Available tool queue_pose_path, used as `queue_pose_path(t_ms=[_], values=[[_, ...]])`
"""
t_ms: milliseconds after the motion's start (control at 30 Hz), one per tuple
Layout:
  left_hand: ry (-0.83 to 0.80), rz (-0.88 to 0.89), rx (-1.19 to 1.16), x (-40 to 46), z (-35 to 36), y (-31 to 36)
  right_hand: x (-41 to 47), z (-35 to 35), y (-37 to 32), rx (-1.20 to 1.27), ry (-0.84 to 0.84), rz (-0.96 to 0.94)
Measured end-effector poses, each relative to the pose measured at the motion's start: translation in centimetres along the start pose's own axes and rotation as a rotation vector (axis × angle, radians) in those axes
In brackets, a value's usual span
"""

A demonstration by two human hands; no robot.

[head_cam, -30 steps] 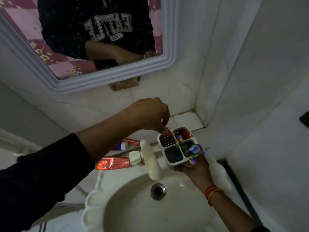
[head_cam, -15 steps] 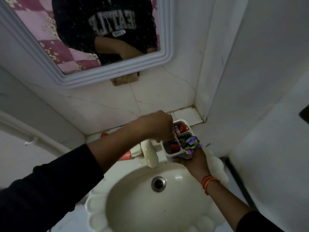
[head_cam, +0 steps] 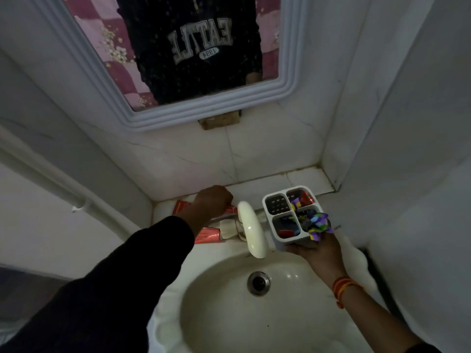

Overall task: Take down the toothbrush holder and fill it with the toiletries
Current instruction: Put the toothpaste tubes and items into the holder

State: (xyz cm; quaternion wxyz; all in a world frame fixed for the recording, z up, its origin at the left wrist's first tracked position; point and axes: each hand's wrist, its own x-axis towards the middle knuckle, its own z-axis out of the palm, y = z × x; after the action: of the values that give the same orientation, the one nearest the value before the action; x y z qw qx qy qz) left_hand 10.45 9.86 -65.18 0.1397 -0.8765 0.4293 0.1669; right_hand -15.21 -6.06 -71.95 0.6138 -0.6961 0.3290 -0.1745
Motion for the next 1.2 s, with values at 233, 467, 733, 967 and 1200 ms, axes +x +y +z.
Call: queue_pose_path(t_ms=[233, 467, 733, 967, 1200], values=[[0.206, 0.13, -0.159, 0.2, -1.6, 0.4, 0.1, -0.1, 0.5, 0.008, -0.008, -0.024], [0.119, 0.268, -0.053, -3.0, -11.1, 3.4, -0.1, 0.2, 0.5, 0.068, -0.02, -0.027], [-0.069, 0.378, 0.036, -5.3, -14.7, 11.3, -0.5, -0.1, -0.3, 0.466, -0.07, 0.12], [-0.139, 0.347, -0.045, -5.5, -12.2, 13.7, -1.3, -0.4, -1.1, 0.369, -0.1, 0.185], [0.031, 0.172, -0.656, -5.6, -11.0, 6.2, -1.0, -0.4, -0.7, 0.103, -0.043, -0.041]])
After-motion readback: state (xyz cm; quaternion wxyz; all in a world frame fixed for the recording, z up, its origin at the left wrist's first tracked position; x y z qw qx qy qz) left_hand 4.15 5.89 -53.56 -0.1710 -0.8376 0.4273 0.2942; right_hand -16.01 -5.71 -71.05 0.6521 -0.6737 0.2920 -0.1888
